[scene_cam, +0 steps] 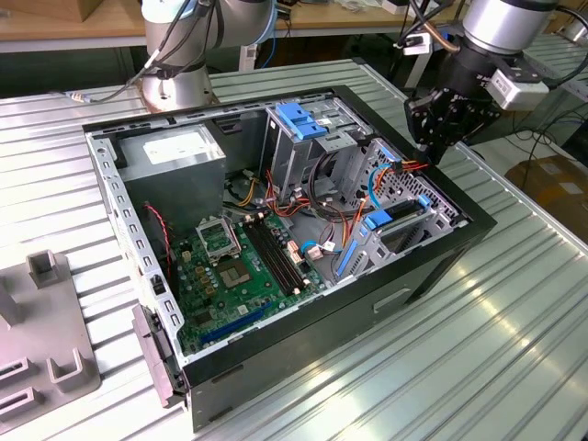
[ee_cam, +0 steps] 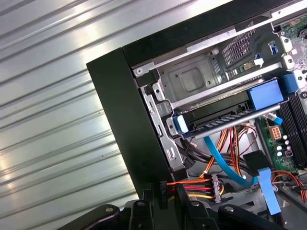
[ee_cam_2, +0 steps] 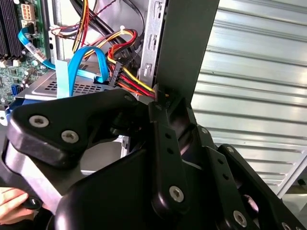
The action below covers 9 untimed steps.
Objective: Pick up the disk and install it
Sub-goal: 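Insert the first disk wire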
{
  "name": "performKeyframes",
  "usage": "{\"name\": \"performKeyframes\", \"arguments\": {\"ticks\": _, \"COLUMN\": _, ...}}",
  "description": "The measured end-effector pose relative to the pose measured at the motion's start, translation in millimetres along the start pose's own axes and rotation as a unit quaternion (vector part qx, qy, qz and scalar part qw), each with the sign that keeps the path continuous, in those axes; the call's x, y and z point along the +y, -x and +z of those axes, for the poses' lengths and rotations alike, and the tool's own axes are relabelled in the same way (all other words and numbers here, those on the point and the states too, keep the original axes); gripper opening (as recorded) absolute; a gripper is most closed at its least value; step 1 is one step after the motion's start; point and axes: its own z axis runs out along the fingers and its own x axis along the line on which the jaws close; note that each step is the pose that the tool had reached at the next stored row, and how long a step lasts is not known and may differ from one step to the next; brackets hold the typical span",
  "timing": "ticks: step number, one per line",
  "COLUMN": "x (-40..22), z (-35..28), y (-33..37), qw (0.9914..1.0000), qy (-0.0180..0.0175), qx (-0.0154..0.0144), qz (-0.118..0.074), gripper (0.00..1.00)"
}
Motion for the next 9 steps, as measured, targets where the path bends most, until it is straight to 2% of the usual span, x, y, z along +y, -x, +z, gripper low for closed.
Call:
{"name": "performKeyframes", "arguments": {"ticks": 2, "x": 0.0, "z": 0.1, "y": 0.0, "qw": 1.0, "qy": 0.0001, "qx": 0.0001, "qz": 0.0, "gripper": 0.3}}
{"name": "performKeyframes", "arguments": {"ticks": 3, "x": 0.0, "z": 0.1, "y": 0.0, "qw": 1.0, "qy": 0.0002, "qx": 0.0001, "qz": 0.0, "gripper": 0.23}}
{"name": "performKeyframes", "arguments": {"ticks": 4, "x": 0.0, "z": 0.0, "y": 0.0, "qw": 1.0, "qy": 0.0004, "qx": 0.0002, "qz": 0.0, "gripper": 0.23}}
{"name": "performKeyframes", "arguments": {"ticks": 5, "x": 0.0, "z": 0.1, "y": 0.0, "qw": 1.0, "qy": 0.0008, "qx": 0.0004, "qz": 0.0, "gripper": 0.17}}
{"name": "performKeyframes", "arguments": {"ticks": 6, "x": 0.0, "z": -0.3, "y": 0.0, "qw": 1.0, "qy": 0.001, "qx": 0.0004, "qz": 0.0, "gripper": 0.17}}
{"name": "performKeyframes", "arguments": {"ticks": 9, "x": -0.2, "z": -6.5, "y": -0.5, "qw": 1.0, "qy": 0.001, "qx": 0.0004, "qz": 0.0, "gripper": 0.17}}
